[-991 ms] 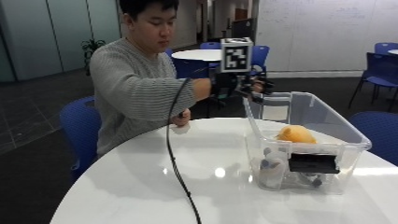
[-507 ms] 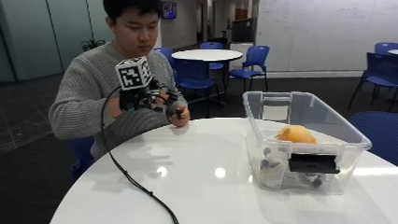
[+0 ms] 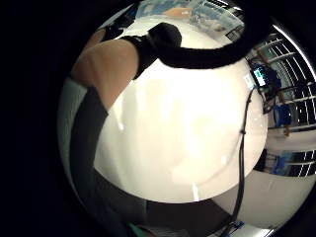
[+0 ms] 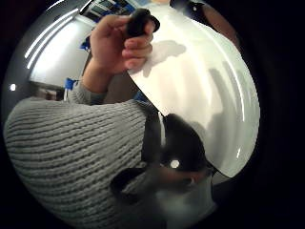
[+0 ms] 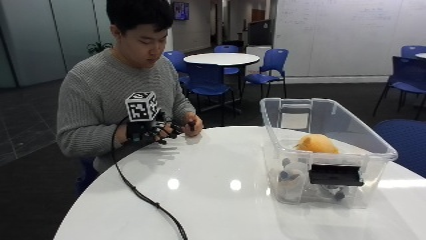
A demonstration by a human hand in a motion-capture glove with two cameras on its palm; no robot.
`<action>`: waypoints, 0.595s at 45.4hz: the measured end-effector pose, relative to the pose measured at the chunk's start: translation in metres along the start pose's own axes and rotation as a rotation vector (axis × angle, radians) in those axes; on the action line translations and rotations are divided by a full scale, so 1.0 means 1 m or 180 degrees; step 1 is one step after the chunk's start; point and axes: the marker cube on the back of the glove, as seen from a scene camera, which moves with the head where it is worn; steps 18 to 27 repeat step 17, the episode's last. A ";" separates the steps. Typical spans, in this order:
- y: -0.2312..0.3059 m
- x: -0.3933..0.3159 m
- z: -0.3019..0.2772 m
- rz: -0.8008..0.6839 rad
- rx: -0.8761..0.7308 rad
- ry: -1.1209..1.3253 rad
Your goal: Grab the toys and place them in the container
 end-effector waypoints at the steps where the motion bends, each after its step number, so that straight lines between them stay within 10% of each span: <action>1: 0.000 0.000 0.002 0.0000 -0.0004 0.0017; 27: -0.010 0.013 0.008 0.0048 -0.0141 -0.0128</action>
